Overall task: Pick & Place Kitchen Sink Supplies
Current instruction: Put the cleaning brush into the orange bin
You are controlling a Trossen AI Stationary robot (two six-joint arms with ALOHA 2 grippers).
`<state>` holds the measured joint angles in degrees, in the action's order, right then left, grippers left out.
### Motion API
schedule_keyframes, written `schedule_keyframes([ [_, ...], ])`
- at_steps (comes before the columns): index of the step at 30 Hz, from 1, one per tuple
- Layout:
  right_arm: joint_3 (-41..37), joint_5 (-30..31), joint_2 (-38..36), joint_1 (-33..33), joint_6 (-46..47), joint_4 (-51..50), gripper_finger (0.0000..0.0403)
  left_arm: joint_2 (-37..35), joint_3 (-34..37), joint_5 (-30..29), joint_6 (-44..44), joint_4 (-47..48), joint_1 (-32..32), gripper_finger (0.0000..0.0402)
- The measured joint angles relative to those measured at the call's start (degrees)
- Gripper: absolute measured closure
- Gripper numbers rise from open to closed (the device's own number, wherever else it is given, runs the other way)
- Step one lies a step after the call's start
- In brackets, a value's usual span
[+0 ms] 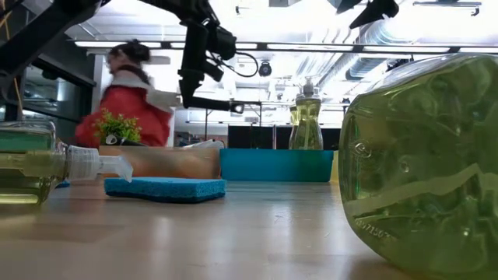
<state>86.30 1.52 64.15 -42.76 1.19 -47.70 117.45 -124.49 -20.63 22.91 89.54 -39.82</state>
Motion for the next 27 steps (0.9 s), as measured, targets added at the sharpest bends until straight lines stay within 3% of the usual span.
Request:
schedule_keyframes([
  [11,0.00,0.08,2.84,0.00,2.01,1.33,0.0018,-0.17,3.05,0.34,9.46,-1.51,-5.33,0.0274],
  [21,0.00,1.33,4.15,0.00,1.99,2.85,0.0018,-0.17,8.96,8.28,13.12,0.44,-4.30,0.0274],
  [27,0.00,1.33,4.15,0.00,1.95,3.07,0.0018,-0.13,12.96,8.38,14.39,0.41,-4.02,0.0274],
])
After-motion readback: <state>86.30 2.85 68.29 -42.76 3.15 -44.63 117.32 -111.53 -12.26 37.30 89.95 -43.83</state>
